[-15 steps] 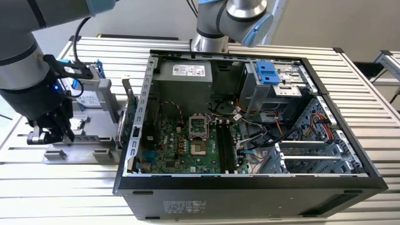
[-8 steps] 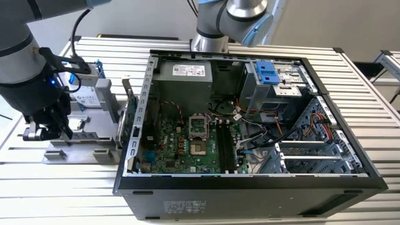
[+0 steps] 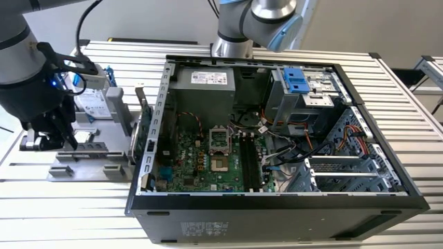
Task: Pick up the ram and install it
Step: 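Pick up the ram and move it above insertion slot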
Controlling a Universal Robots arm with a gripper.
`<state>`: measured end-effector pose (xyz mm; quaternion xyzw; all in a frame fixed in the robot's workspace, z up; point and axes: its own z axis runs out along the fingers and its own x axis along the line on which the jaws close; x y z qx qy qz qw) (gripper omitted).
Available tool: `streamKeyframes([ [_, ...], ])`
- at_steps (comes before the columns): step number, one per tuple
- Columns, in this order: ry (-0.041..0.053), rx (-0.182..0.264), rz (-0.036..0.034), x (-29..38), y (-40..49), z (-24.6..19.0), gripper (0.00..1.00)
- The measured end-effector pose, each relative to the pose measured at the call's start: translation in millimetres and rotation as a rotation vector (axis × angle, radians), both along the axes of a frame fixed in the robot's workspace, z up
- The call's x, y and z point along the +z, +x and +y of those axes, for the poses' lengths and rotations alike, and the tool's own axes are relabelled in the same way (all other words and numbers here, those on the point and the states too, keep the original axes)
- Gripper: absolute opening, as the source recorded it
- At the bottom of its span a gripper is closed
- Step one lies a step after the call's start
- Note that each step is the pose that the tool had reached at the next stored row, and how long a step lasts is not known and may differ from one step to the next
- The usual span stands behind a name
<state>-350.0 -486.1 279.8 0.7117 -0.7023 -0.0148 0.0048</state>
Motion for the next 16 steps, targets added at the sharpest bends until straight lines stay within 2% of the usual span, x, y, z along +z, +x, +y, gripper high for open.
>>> streamKeyframes([
  [16, 0.0, 0.0, -0.0001, 19.1, 0.0, 0.0, 0.0],
])
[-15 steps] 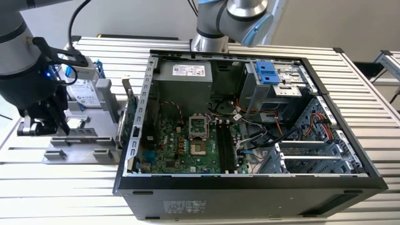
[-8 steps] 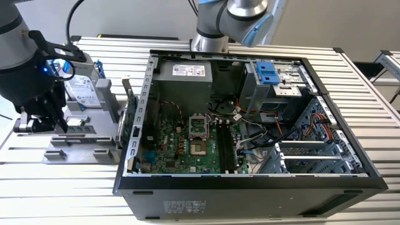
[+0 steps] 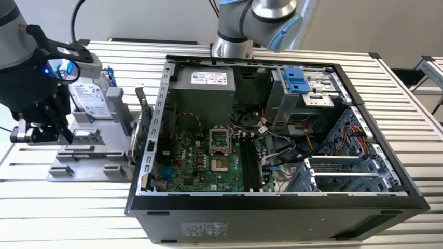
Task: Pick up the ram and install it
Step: 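Pick up the ram and move it above insertion slot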
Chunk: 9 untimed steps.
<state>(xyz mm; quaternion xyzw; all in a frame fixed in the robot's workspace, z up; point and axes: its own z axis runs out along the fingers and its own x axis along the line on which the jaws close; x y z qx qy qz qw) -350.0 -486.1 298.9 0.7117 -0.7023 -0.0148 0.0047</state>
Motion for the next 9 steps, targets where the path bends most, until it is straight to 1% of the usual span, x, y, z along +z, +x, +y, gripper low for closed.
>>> streamKeyframes([
  [9, 0.0001, 0.0, -0.0003, 10.8, -0.1, 0.1, 0.0],
])
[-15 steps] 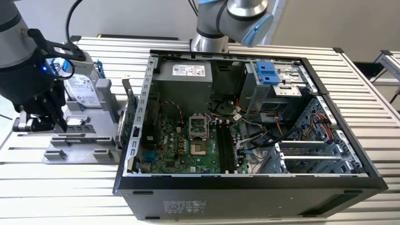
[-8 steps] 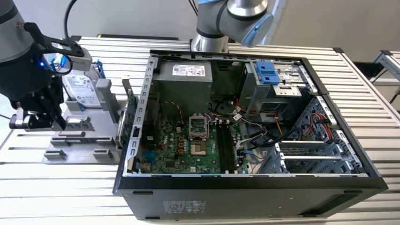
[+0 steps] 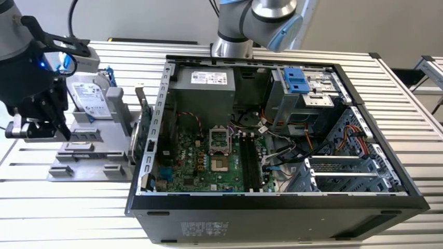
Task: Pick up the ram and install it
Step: 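Pick up the ram and move it above insertion slot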
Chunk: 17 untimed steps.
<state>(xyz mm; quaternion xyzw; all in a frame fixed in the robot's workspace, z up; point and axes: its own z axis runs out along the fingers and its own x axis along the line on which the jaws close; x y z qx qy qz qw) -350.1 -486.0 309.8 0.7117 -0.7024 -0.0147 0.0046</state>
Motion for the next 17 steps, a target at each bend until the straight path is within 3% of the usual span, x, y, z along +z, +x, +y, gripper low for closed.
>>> streamKeyframes([
  [17, 0.0002, 0.0, -0.0004, 20.5, 0.1, -0.1, 0.0],
])
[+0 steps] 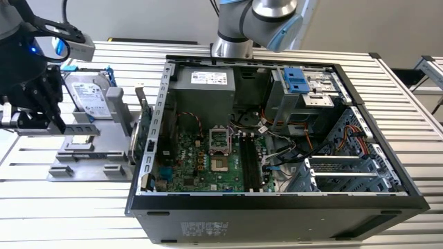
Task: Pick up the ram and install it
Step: 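Pick up the ram and move it above insertion slot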
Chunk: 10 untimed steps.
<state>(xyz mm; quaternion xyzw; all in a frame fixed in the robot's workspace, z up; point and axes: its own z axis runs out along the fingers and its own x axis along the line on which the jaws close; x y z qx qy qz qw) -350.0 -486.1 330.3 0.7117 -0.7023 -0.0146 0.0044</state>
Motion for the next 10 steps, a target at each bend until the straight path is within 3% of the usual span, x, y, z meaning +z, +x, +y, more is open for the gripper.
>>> streamKeyframes([
  [10, 0.0008, -0.003, -0.0001, 9.4, 0.0, 0.0, 0.0],
])
